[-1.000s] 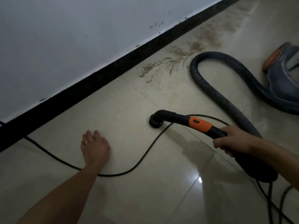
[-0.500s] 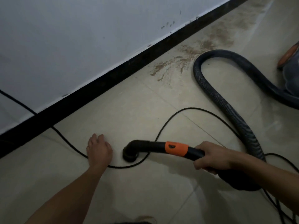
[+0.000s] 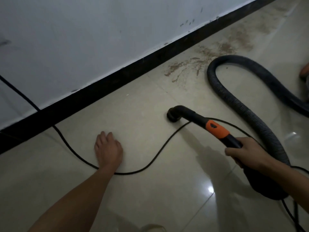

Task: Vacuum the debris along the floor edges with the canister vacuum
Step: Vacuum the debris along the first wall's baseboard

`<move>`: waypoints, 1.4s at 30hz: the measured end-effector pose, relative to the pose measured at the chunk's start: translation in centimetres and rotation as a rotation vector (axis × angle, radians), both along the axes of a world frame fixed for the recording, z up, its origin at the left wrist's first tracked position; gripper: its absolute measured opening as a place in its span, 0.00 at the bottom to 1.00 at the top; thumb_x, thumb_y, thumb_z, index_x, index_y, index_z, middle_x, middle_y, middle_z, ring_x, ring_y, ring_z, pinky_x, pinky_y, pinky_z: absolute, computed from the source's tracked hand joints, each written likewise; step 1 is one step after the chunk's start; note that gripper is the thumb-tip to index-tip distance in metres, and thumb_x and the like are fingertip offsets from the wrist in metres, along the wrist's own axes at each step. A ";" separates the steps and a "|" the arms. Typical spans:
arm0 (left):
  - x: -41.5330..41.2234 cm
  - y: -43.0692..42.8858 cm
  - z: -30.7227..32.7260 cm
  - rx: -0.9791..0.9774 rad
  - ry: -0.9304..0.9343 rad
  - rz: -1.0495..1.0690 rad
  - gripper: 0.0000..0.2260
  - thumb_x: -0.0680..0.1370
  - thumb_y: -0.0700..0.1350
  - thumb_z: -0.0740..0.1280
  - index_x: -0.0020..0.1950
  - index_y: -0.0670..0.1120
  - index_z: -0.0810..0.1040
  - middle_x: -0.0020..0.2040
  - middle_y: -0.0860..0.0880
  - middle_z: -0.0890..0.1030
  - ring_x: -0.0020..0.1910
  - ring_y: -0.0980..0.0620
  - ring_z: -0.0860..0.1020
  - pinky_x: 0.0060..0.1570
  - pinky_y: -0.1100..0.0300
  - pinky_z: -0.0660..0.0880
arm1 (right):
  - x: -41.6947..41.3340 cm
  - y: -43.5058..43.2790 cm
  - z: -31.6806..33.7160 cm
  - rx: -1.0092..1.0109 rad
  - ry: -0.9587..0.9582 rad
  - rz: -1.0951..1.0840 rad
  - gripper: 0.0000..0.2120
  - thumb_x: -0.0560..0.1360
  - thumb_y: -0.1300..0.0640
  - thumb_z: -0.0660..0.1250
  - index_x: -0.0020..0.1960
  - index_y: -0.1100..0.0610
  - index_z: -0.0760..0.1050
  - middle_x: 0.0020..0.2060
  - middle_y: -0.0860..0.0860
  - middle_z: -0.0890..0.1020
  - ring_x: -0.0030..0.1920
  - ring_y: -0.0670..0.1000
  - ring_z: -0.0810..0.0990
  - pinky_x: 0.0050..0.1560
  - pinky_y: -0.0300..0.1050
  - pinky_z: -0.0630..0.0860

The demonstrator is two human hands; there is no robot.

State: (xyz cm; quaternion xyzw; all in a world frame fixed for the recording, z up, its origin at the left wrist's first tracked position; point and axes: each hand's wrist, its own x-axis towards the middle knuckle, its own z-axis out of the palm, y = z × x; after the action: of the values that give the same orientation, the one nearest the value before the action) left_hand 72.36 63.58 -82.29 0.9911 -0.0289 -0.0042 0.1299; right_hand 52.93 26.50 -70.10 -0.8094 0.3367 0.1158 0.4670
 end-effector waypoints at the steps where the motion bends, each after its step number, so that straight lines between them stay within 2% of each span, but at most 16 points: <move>1: 0.2 -0.6 0.0 -0.008 -0.003 -0.007 0.19 0.79 0.40 0.60 0.69 0.36 0.69 0.73 0.34 0.64 0.72 0.37 0.61 0.70 0.45 0.58 | -0.3 -0.3 -0.1 -0.016 0.010 -0.015 0.06 0.70 0.63 0.72 0.41 0.63 0.75 0.22 0.53 0.75 0.22 0.51 0.72 0.25 0.44 0.71; 6: 1.0 -3.0 -0.4 -0.046 -0.027 -0.035 0.18 0.79 0.40 0.60 0.68 0.36 0.70 0.72 0.34 0.65 0.70 0.36 0.63 0.70 0.44 0.59 | -1.1 0.5 -0.2 0.061 0.113 0.082 0.06 0.70 0.62 0.71 0.42 0.63 0.76 0.24 0.53 0.76 0.23 0.52 0.73 0.26 0.43 0.72; 11: 2.5 -4.2 -0.6 -0.064 -0.034 -0.033 0.18 0.80 0.42 0.59 0.69 0.37 0.69 0.72 0.35 0.65 0.72 0.37 0.61 0.71 0.46 0.57 | 0.6 0.7 -1.6 -0.080 -0.027 -0.083 0.06 0.69 0.62 0.72 0.40 0.63 0.76 0.21 0.51 0.75 0.20 0.50 0.72 0.22 0.42 0.71; 13: 2.7 -4.5 -0.8 -0.070 -0.029 -0.021 0.18 0.80 0.42 0.59 0.69 0.37 0.69 0.73 0.35 0.64 0.72 0.37 0.61 0.72 0.46 0.56 | 2.0 1.5 -2.1 -0.072 -0.035 -0.052 0.06 0.68 0.61 0.72 0.40 0.61 0.76 0.21 0.51 0.76 0.20 0.49 0.73 0.22 0.41 0.70; 15: 2.5 -4.6 -1.2 -0.074 -0.041 -0.011 0.18 0.80 0.42 0.59 0.69 0.37 0.70 0.73 0.35 0.64 0.72 0.36 0.60 0.73 0.45 0.54 | 3.9 1.9 -2.5 -0.096 -0.052 -0.031 0.05 0.68 0.59 0.73 0.39 0.58 0.77 0.21 0.51 0.77 0.20 0.48 0.74 0.22 0.40 0.70; 17: 2.3 -4.7 -1.5 -0.075 -0.058 -0.010 0.18 0.80 0.42 0.59 0.69 0.37 0.70 0.72 0.34 0.65 0.72 0.35 0.61 0.73 0.44 0.55 | 6.4 2.0 -3.0 -0.131 -0.096 -0.106 0.06 0.68 0.58 0.73 0.39 0.57 0.77 0.21 0.50 0.77 0.20 0.48 0.74 0.23 0.41 0.71; 23: 2.3 -4.9 -2.0 -0.051 -0.068 -0.002 0.17 0.80 0.41 0.60 0.67 0.36 0.71 0.70 0.33 0.67 0.71 0.34 0.63 0.72 0.42 0.58 | 14.9 3.1 -3.7 0.016 -0.140 -0.107 0.07 0.67 0.59 0.73 0.39 0.59 0.75 0.21 0.49 0.75 0.20 0.50 0.72 0.24 0.41 0.71; 26: 2.3 -4.9 -2.1 -0.044 -0.074 -0.002 0.17 0.79 0.41 0.60 0.66 0.36 0.72 0.70 0.33 0.68 0.70 0.35 0.64 0.71 0.42 0.59 | 19.9 3.9 -3.5 0.035 -0.152 -0.139 0.09 0.68 0.58 0.74 0.43 0.60 0.76 0.25 0.53 0.77 0.21 0.51 0.74 0.26 0.43 0.72; 30: 2.5 -4.7 -2.3 -0.042 -0.073 0.001 0.17 0.79 0.42 0.59 0.66 0.37 0.72 0.70 0.34 0.68 0.70 0.35 0.64 0.71 0.42 0.60 | 24.1 7.0 -3.4 0.038 -0.129 0.086 0.09 0.68 0.56 0.73 0.44 0.57 0.75 0.28 0.53 0.80 0.23 0.51 0.79 0.28 0.43 0.75; 32: 2.4 -4.5 -2.2 -0.035 -0.078 -0.006 0.18 0.79 0.43 0.56 0.66 0.37 0.72 0.69 0.34 0.69 0.70 0.35 0.65 0.70 0.42 0.61 | 24.0 8.5 -3.5 0.004 -0.102 0.210 0.08 0.69 0.55 0.73 0.44 0.54 0.74 0.29 0.52 0.82 0.25 0.50 0.82 0.28 0.43 0.77; 34: 2.4 -4.4 -2.2 -0.023 -0.089 -0.016 0.19 0.78 0.44 0.55 0.65 0.37 0.73 0.68 0.34 0.70 0.69 0.35 0.66 0.69 0.42 0.62 | 22.6 8.9 -3.5 -0.058 -0.113 0.242 0.08 0.69 0.55 0.72 0.45 0.53 0.75 0.32 0.53 0.82 0.28 0.51 0.83 0.31 0.46 0.80; 38: 2.5 -4.4 -2.0 -0.019 -0.092 0.005 0.20 0.78 0.46 0.53 0.65 0.37 0.73 0.68 0.34 0.69 0.69 0.35 0.65 0.69 0.41 0.61 | 17.2 7.5 -2.6 -0.111 -0.166 0.172 0.08 0.67 0.52 0.71 0.42 0.52 0.73 0.33 0.54 0.80 0.31 0.55 0.81 0.35 0.53 0.80; 42: 2.2 -4.5 -1.8 -0.023 -0.074 0.010 0.22 0.77 0.46 0.52 0.65 0.36 0.73 0.68 0.32 0.69 0.69 0.33 0.65 0.69 0.40 0.61 | 10.7 5.4 -1.7 -0.138 -0.196 0.096 0.08 0.65 0.50 0.71 0.40 0.50 0.72 0.31 0.50 0.78 0.29 0.52 0.79 0.32 0.51 0.78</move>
State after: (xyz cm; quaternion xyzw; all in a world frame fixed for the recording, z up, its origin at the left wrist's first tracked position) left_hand 74.59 59.04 -84.08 0.9892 -0.0290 0.0336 0.1400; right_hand 63.62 31.93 -71.78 -0.8622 0.2575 0.0351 0.4348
